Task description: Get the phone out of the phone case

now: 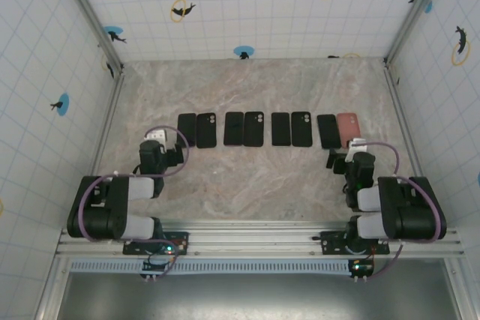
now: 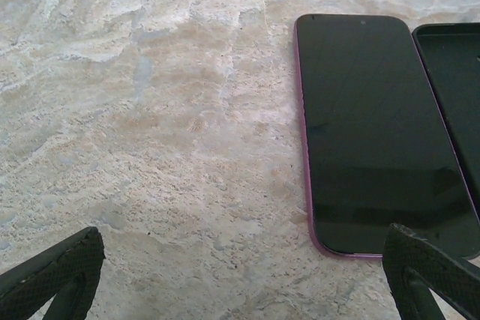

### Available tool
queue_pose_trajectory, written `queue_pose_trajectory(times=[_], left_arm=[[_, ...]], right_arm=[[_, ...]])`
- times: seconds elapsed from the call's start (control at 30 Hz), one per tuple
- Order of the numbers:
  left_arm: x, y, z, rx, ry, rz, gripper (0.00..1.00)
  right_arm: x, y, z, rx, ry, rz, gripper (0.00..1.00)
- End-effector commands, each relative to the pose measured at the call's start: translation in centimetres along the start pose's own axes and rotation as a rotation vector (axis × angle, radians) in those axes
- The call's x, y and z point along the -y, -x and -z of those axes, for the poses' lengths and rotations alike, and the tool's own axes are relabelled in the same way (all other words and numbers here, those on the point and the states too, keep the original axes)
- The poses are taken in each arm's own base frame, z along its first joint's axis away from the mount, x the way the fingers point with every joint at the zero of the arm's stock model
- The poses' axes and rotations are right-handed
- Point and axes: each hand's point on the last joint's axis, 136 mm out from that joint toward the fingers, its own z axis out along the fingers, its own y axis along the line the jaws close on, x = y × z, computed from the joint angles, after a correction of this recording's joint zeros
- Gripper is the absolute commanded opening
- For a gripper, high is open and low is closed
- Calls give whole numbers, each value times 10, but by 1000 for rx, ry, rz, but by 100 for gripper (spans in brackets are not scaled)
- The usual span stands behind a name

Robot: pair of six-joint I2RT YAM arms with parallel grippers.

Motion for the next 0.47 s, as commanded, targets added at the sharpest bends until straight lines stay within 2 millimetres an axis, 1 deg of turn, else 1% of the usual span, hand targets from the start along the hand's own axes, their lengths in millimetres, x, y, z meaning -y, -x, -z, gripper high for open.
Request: queue_pose_trajectory(times=[0.0, 0.1, 0.17, 0.2, 0.23, 0.27, 0.3, 0.33, 0.43], left_arm=[[6, 7, 4, 73, -59, -23, 98], [5, 9, 8, 105, -73, -47, 98], [0, 17, 18, 182, -79, -40, 98], [-6, 20, 24, 228, -72, -11, 98], [-4, 17, 27, 235, -109, 2, 98], [-1, 18, 27, 246, -123, -8, 98], [0, 13, 23, 211, -130, -18, 98], [0, 15, 22, 212, -130, -17, 98], [-1, 14, 23, 217, -124, -16, 98]], right_arm=[[-9, 21, 1, 106, 48, -3, 99], [-7, 18, 5, 127, 34, 1, 99], [-5, 19, 11, 156, 30, -7, 99], [-7, 20, 11, 162, 38, -3, 99], [-8, 18, 10, 150, 43, -2, 99], [-8, 16, 9, 136, 46, 3, 99], [-9, 18, 8, 140, 51, 4, 99], [-9, 17, 8, 137, 51, 4, 99], [-9, 17, 6, 130, 52, 4, 99]])
